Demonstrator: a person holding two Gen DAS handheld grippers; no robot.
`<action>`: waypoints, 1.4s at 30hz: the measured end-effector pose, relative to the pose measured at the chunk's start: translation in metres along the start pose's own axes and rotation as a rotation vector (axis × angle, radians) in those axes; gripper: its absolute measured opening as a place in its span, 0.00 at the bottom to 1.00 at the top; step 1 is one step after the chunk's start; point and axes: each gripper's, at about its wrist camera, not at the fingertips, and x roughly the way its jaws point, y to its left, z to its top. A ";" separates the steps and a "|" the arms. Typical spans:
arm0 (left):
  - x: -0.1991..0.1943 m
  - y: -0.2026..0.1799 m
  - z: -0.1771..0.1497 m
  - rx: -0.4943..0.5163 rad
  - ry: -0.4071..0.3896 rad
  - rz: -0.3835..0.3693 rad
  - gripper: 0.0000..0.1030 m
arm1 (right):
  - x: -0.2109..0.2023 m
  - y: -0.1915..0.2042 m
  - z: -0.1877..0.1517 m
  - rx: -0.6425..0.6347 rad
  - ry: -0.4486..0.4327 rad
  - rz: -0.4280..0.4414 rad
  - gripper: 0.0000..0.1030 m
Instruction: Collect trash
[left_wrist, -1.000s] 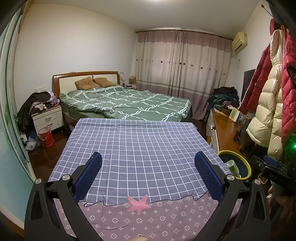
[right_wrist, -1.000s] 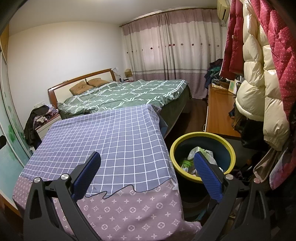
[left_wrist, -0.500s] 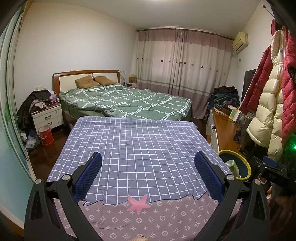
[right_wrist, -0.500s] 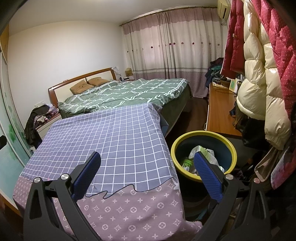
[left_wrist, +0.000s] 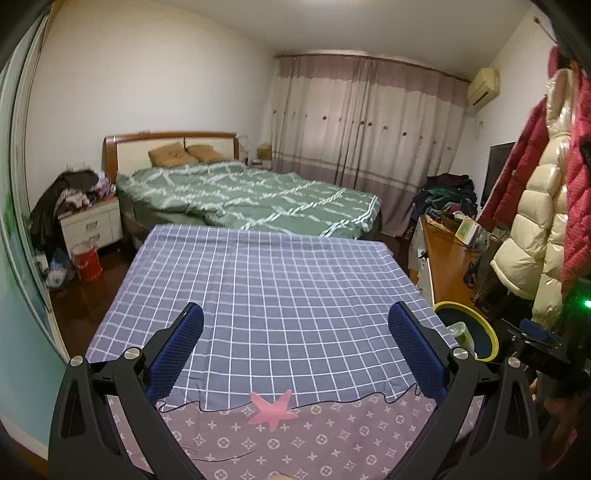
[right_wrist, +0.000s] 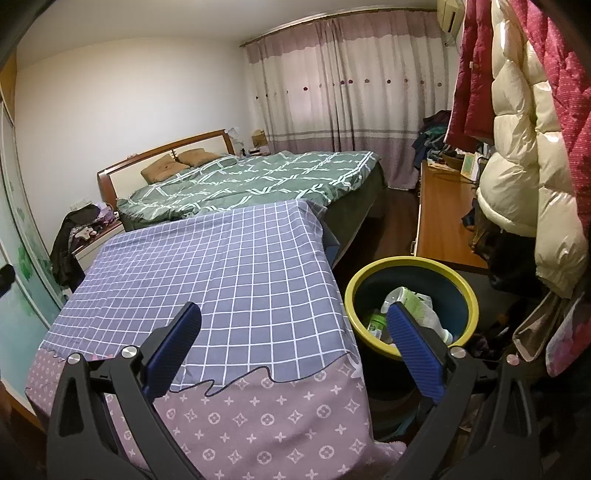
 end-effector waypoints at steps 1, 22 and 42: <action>0.004 0.003 0.001 -0.008 0.009 0.001 0.95 | 0.002 -0.001 0.003 0.001 0.000 -0.001 0.93; 0.263 0.143 0.003 -0.108 0.390 0.212 0.95 | 0.243 0.078 0.033 -0.099 0.393 0.078 0.93; 0.315 0.151 0.002 -0.047 0.478 0.309 0.97 | 0.278 0.106 0.030 -0.174 0.432 -0.009 0.95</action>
